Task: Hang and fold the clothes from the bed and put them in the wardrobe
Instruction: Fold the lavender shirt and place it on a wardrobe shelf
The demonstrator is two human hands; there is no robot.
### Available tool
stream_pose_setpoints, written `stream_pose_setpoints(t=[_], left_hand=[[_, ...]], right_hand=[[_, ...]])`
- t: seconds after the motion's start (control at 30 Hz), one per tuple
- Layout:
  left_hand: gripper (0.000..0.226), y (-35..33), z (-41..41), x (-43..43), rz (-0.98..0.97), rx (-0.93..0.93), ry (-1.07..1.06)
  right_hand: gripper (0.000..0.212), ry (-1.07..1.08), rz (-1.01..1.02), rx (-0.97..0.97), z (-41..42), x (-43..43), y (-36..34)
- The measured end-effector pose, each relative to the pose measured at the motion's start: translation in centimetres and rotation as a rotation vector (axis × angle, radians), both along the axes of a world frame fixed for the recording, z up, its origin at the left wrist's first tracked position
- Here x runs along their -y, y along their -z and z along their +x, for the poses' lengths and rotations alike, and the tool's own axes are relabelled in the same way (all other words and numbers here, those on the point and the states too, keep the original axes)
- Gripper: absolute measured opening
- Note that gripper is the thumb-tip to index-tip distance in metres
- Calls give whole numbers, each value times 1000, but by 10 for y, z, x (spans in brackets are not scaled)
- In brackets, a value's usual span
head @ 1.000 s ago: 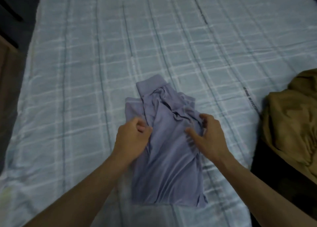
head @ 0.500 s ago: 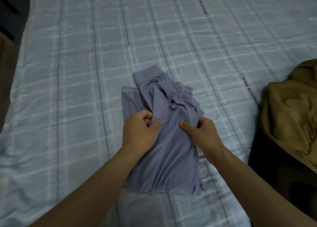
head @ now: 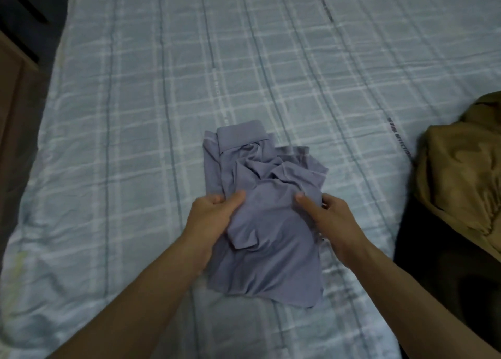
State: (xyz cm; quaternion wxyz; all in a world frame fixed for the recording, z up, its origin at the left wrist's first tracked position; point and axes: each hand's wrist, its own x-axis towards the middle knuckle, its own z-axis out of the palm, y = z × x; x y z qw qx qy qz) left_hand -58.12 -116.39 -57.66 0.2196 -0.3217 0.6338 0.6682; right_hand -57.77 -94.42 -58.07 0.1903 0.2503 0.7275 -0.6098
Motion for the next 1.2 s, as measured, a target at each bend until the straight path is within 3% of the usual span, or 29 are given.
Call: stream_pose_setpoints(t=[0.1, 0.23, 0.37, 0.43, 0.53, 0.6, 0.77, 0.87, 0.97, 1.07, 1.2], left_hand=[[69, -6, -30, -4, 26, -50, -73], [46, -8, -68, -12, 29, -48, -159], [27, -20, -94, -15, 285, 92, -65], [29, -20, -103, -15, 312, 111, -6], [31, -18, -113, -19, 293, 5, -34], [21, -19, -115, -22, 294, -102, -28], [18, -48, -95, -17, 420, -317, -44], [18, -57, -65, -10, 347, -332, -84], [17, -47, -45, -5, 218, -252, -118], [24, -23, -45, 0, 90, -77, -122], [24, -12, -36, 4, 140, -47, -84]], right_hand=[[70, 69, -62, 6, -17, 3, -2], [65, 63, -121, -14, -36, 11, -10], [50, 29, -258, 87, -51, 13, -17], [45, 58, -316, 117, -57, 14, -19], [33, 120, -331, 61, -64, 16, -19], [24, 139, -332, 5, -64, 16, -20], [20, 76, -329, -231, -47, 4, -38], [16, 65, -324, -277, -24, -3, -49], [16, 84, -274, -182, -11, -3, -39], [9, 58, -46, -63, -14, 2, -15], [58, 64, 10, -16, -11, 6, -6]])
